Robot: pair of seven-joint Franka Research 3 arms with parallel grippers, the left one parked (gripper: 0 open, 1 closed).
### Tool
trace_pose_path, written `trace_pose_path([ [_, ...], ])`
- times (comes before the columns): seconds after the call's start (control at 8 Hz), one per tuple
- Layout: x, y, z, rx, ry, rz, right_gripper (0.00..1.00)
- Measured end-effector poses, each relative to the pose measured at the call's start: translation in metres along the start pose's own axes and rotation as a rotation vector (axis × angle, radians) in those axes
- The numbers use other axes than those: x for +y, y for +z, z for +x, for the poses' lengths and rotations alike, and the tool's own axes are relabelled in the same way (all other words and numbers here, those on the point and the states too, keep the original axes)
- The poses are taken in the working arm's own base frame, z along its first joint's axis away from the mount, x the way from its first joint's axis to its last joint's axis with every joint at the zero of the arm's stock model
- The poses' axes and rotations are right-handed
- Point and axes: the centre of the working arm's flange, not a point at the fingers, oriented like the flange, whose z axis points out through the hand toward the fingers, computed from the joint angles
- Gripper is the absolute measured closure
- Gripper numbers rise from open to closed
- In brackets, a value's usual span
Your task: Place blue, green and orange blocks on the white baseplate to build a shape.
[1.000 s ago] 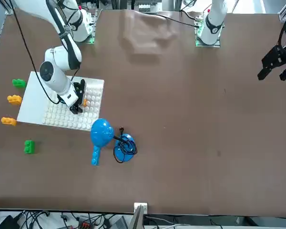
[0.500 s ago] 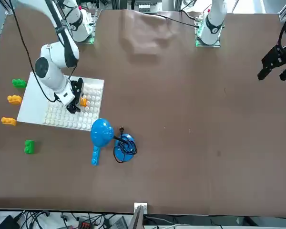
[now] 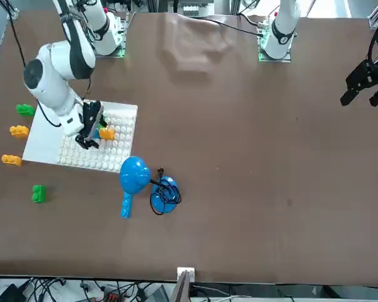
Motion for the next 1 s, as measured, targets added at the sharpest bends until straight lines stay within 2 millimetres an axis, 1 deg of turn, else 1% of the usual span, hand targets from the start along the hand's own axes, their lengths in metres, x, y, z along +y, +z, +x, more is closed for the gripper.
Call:
trace_pose_path([
  [0.12,0.026,-0.017,0.001,0.030,0.070,-0.035,0.00],
  [0.25,0.053,-0.026,-0.003,0.054,0.136,-0.058,0.00],
  [0.38,0.076,-0.025,-0.008,0.066,0.181,-0.064,0.00],
  [0.5,0.092,-0.015,-0.016,0.064,0.215,-0.057,0.00],
  [0.62,0.103,-0.006,-0.022,0.064,0.281,-0.051,0.00],
  [0.75,0.111,-0.003,-0.020,0.073,0.400,-0.049,0.00],
  [1.0,0.121,-0.004,-0.002,0.096,0.716,-0.053,0.00],
])
